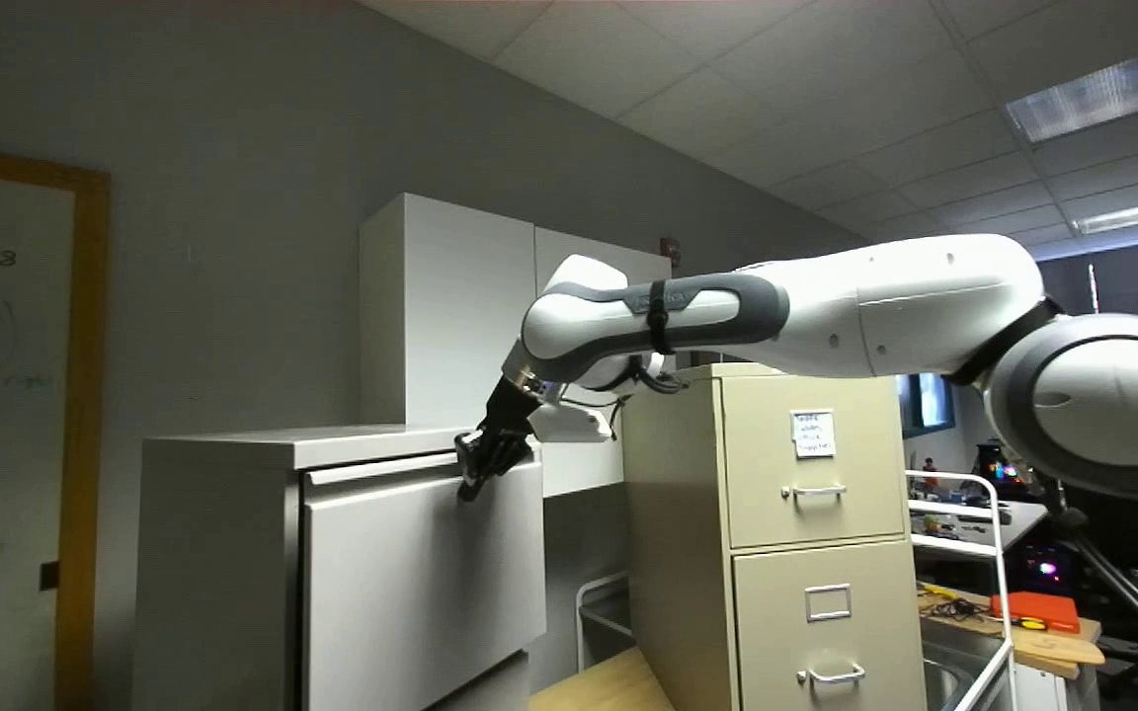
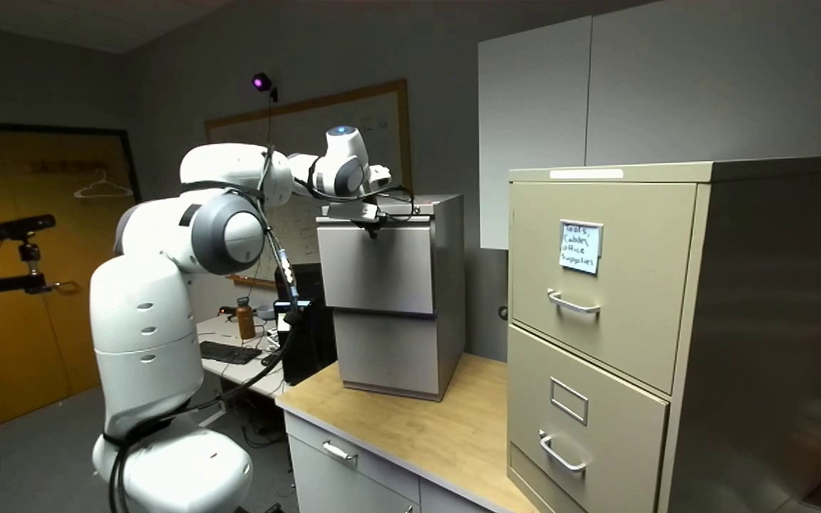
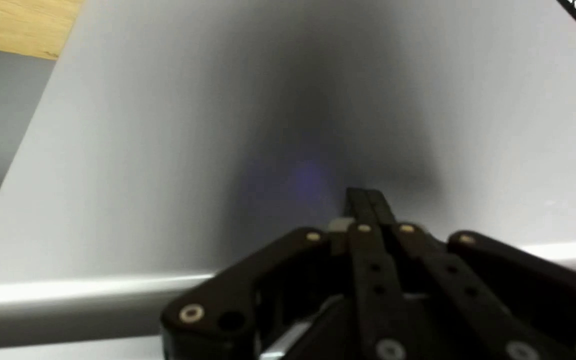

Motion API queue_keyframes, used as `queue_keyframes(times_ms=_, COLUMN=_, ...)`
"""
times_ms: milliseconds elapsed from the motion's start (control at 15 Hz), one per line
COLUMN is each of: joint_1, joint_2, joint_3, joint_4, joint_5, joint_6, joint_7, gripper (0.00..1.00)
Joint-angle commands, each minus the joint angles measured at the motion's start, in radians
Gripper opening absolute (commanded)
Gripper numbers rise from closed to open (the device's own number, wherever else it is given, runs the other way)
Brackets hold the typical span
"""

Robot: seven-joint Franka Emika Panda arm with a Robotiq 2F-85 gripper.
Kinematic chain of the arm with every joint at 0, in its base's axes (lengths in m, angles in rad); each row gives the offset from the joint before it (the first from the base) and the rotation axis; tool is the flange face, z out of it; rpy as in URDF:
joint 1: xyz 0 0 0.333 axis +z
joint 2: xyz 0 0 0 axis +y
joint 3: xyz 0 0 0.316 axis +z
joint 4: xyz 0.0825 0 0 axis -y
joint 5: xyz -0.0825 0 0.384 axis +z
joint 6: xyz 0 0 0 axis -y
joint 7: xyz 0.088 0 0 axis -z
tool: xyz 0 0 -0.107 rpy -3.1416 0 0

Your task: Close the top drawer on the left

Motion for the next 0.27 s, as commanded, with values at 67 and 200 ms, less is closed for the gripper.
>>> queue_keyframes(times_ms=67, joint_1=0.023, joint_2=0.204, joint_3=0.043, joint_4=0.275, joint_5=-0.033, joint_6=-0.058, joint_7=0.049, gripper=0.0)
queue_keyframes(times_ms=200, joint_1=0.032, joint_2=0.245, joint_3=0.047, joint_4=0.345, joint_5=-0.053, joint_6=-0.097, joint_7=0.056, gripper=0.0)
